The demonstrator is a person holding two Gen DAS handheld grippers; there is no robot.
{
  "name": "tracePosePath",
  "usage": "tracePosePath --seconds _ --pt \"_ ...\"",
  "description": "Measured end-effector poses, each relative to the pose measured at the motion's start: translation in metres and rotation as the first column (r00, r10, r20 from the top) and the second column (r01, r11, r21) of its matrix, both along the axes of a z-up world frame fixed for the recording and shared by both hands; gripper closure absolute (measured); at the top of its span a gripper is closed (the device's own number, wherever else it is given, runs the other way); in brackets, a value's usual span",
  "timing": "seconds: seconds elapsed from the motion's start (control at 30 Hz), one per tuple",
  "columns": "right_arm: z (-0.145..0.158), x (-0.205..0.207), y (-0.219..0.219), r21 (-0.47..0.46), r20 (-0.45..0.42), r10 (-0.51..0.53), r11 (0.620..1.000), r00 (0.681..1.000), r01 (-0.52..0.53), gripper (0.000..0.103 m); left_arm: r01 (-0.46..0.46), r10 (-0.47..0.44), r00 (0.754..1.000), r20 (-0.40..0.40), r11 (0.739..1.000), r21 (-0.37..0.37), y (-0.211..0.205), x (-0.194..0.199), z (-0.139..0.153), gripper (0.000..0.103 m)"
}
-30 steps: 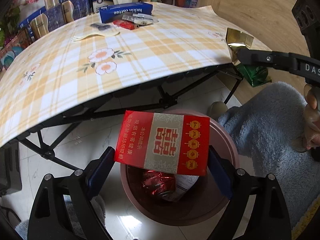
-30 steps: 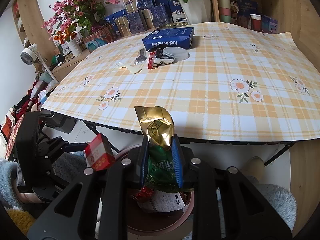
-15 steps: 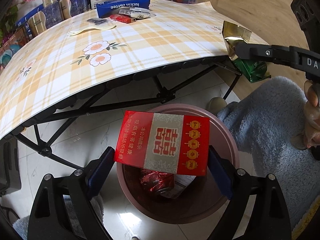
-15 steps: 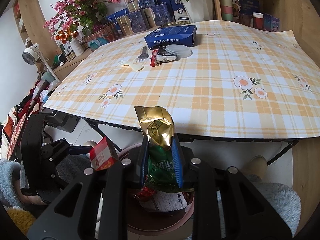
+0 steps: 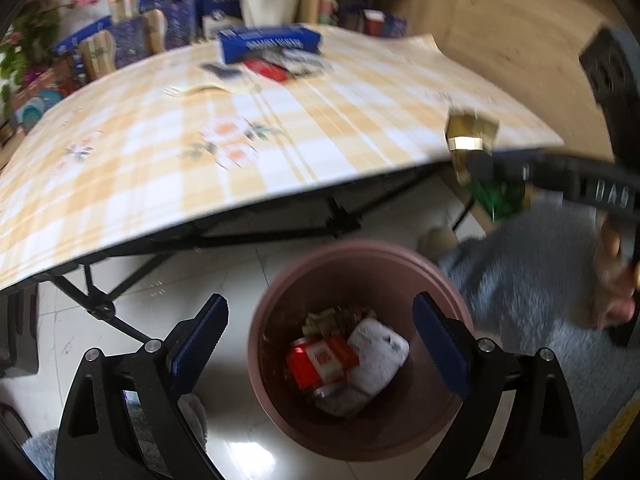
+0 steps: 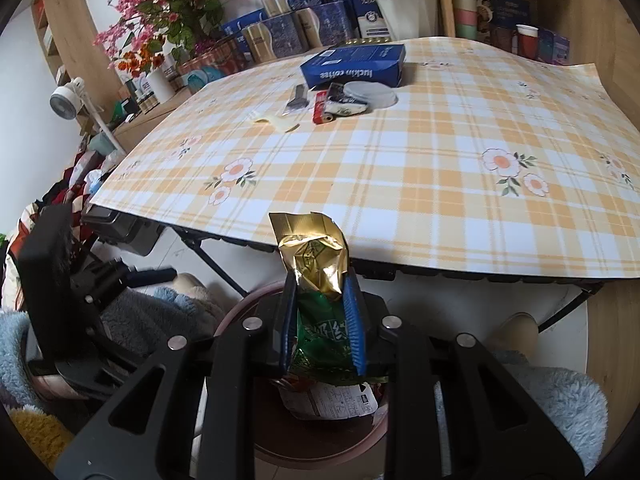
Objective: Collect trash
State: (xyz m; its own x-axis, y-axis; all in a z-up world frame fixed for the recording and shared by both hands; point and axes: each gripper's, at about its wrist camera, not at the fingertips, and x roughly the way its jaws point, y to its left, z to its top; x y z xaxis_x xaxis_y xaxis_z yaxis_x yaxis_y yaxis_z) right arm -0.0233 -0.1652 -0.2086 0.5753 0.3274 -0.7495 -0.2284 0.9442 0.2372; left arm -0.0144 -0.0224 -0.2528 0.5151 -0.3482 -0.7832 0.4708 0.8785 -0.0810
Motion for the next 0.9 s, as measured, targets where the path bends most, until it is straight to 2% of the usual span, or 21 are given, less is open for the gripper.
tracePosePath --seconds 0.17,0.43,0.6,0.8,0.87,0.9 --pt "-0.007 0.002 0.014 -0.031 -0.025 0.051 0.998 0.998 -0.052 0.077 -0.115 0.120 0.991 0.059 0.990 -0.079 0.024 0.004 0.017 0.009" --pt "-0.018 0.003 0.031 -0.065 -0.072 0.112 0.991 0.991 -0.117 0.077 -0.263 0.278 0.958 0.075 0.951 -0.160 0.058 0.012 0.030 0.008" --pt "-0.022 0.003 0.035 -0.070 -0.092 0.132 0.988 0.987 -0.139 0.077 -0.290 0.305 0.950 0.071 0.942 -0.169 0.066 0.012 0.031 0.008" --pt "-0.023 0.003 0.036 -0.069 -0.100 0.140 0.987 0.985 -0.147 0.074 -0.285 0.300 0.951 0.077 0.945 -0.161 0.064 0.009 0.030 0.008" --pt "-0.024 0.003 0.036 -0.064 -0.105 0.141 0.987 0.984 -0.149 0.068 -0.283 0.297 0.952 0.077 0.946 -0.160 0.064 0.009 0.030 0.008" --pt "-0.023 0.003 0.036 -0.070 -0.103 0.136 0.987 0.985 -0.143 0.055 -0.282 0.297 0.952 0.076 0.946 -0.160 0.064 0.009 0.030 0.008"
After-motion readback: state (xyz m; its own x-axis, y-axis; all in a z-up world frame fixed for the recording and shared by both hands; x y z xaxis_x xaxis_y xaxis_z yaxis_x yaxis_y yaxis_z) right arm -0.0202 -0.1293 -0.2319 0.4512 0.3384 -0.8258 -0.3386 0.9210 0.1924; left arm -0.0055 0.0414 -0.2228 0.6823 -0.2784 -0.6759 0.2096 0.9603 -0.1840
